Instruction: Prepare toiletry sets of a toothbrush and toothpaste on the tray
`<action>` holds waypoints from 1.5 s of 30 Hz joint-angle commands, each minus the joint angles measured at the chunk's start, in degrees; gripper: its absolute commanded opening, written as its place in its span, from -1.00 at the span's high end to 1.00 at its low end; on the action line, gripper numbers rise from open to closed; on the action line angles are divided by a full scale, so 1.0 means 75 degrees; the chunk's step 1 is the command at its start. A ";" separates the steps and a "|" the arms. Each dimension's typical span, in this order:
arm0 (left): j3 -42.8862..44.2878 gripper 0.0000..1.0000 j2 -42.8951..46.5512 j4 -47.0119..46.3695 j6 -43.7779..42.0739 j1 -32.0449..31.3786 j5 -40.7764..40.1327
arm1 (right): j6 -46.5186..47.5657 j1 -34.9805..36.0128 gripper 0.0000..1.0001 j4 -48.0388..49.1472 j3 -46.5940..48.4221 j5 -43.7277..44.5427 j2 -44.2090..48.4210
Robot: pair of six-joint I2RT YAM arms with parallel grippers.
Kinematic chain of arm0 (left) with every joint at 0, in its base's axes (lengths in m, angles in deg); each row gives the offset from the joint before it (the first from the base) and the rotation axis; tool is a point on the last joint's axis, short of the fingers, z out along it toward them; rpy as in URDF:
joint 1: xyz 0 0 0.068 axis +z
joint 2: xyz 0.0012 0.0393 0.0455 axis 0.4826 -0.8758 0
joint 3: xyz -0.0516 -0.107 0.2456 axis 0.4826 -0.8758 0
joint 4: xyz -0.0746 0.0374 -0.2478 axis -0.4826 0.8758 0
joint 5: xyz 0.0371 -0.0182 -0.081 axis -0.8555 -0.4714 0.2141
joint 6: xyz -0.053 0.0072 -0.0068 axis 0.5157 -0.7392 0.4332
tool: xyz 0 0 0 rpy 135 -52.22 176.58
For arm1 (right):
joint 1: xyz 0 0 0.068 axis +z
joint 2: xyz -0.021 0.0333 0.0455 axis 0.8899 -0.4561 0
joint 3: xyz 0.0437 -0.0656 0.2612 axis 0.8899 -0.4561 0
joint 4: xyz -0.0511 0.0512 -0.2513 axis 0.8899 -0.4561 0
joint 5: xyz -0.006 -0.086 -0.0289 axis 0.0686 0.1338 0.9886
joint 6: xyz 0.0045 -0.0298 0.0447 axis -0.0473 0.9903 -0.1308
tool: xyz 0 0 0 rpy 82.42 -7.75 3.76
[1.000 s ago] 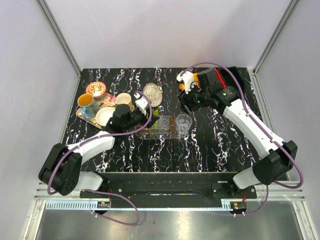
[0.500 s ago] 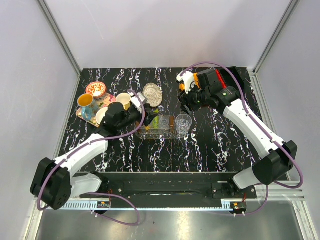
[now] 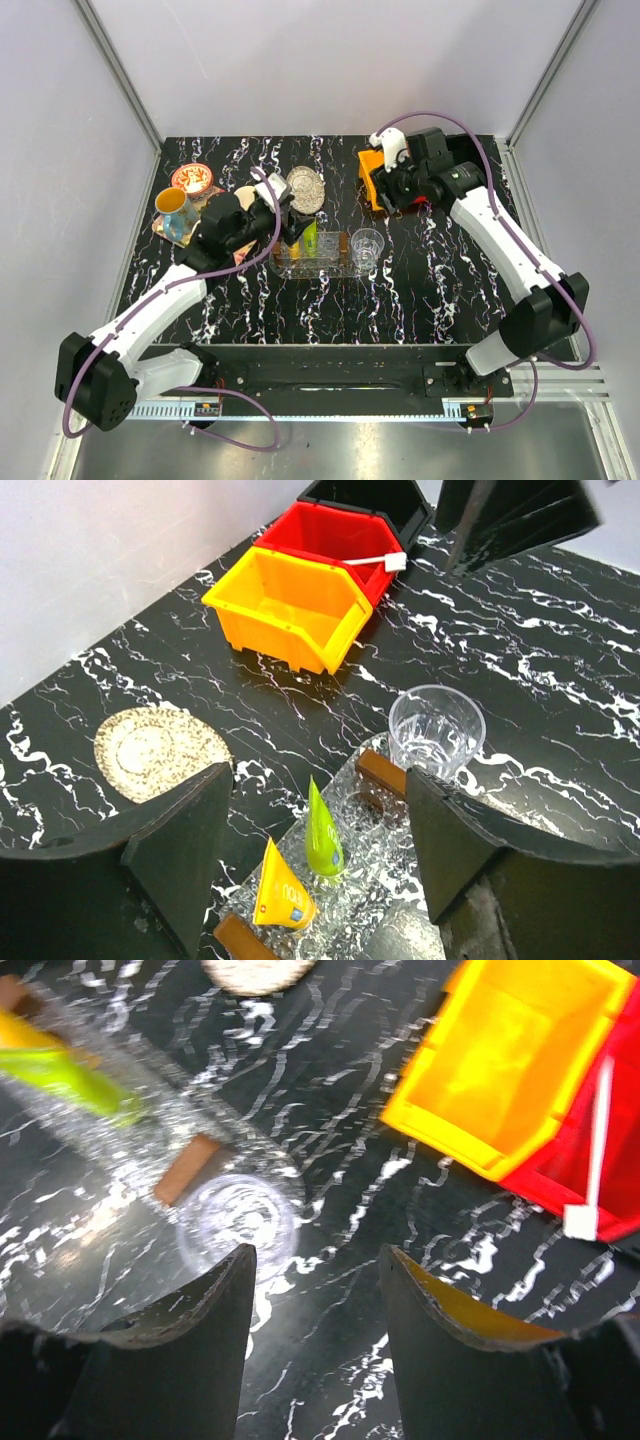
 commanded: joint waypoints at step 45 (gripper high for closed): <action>0.0579 -0.54 0.0124 0.1002 -0.0548 0.0242 -0.0464 | -0.0215 -0.2749 -0.02 -0.0649 0.5420 0.2261 -0.6680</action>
